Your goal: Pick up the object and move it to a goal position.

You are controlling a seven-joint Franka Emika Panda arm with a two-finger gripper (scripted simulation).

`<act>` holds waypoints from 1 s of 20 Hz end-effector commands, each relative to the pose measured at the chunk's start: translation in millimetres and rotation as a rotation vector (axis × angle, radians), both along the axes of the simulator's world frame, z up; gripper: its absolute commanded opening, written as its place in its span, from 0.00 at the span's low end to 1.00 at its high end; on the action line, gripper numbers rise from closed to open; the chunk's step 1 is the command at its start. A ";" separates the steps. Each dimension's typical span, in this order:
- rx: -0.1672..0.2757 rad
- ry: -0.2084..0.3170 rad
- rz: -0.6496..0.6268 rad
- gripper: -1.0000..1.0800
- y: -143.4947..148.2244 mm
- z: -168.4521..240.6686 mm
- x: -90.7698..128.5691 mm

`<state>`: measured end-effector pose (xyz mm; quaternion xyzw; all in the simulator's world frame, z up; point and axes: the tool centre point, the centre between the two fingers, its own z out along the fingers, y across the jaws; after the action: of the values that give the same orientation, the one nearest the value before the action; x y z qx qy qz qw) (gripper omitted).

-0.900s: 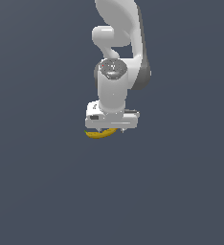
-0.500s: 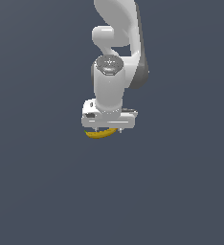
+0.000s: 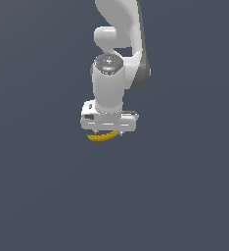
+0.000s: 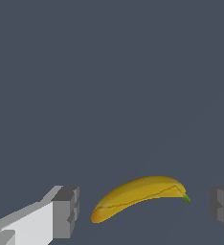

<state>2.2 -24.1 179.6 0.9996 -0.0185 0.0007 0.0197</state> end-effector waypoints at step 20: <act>0.031 -0.005 -0.453 0.96 -6.5 -41.9 -26.4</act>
<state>-21.2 -29.6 141.9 0.9757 -0.2189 -0.0011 0.0054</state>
